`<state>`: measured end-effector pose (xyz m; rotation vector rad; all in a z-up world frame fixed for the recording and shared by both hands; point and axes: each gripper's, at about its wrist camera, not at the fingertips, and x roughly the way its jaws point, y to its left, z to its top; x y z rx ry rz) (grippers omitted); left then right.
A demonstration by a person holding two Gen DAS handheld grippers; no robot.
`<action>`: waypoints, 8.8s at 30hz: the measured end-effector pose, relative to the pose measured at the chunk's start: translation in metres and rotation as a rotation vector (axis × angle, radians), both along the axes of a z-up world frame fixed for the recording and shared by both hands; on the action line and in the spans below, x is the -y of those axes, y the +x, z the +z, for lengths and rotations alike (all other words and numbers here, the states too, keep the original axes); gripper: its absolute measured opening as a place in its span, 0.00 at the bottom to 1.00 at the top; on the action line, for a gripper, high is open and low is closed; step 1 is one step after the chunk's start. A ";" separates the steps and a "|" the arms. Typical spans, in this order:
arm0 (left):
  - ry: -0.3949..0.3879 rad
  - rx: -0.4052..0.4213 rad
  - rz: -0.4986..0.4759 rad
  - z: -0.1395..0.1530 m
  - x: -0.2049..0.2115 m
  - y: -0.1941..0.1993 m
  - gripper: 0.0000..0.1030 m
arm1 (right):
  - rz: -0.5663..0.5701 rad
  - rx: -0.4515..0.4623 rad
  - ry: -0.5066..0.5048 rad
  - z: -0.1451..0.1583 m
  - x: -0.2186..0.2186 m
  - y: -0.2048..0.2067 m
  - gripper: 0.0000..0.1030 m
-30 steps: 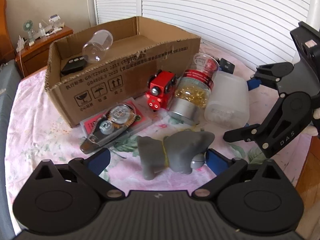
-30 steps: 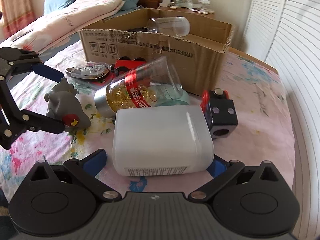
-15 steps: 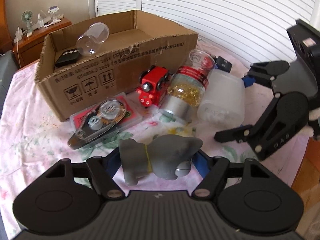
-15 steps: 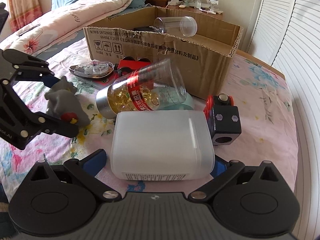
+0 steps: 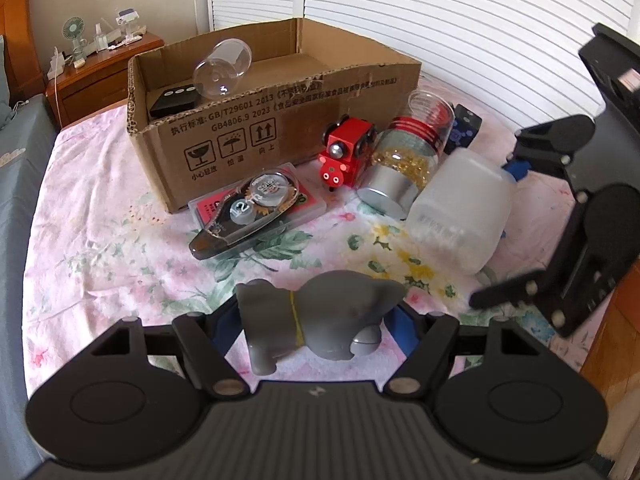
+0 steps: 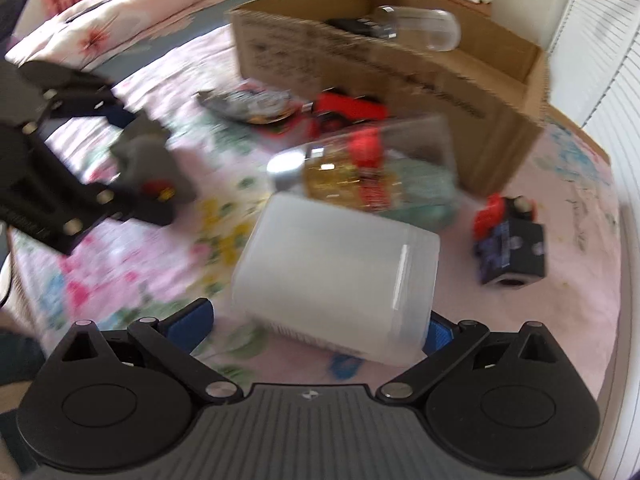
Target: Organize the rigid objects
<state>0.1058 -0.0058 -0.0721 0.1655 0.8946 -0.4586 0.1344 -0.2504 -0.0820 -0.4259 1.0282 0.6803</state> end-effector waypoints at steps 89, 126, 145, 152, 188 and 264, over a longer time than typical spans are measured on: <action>-0.048 0.225 0.218 0.069 -0.032 0.041 0.98 | -0.347 0.211 0.110 0.111 -0.023 0.150 0.84; -0.046 0.177 0.268 0.057 -0.029 -0.003 0.98 | -0.470 0.229 0.094 0.088 -0.004 0.120 1.00; -0.023 0.148 0.276 0.047 -0.036 -0.013 0.99 | -0.561 0.246 0.039 0.032 -0.018 0.059 1.00; -0.036 0.142 0.273 0.044 -0.041 -0.016 0.99 | -0.565 0.231 0.028 0.025 -0.012 0.047 1.00; 0.016 0.139 0.216 0.034 -0.033 0.006 0.99 | -0.576 0.194 0.048 -0.014 0.003 0.003 1.00; -0.148 0.041 0.449 -0.020 -0.041 0.066 0.87 | -0.452 0.244 0.148 -0.004 0.010 0.005 1.00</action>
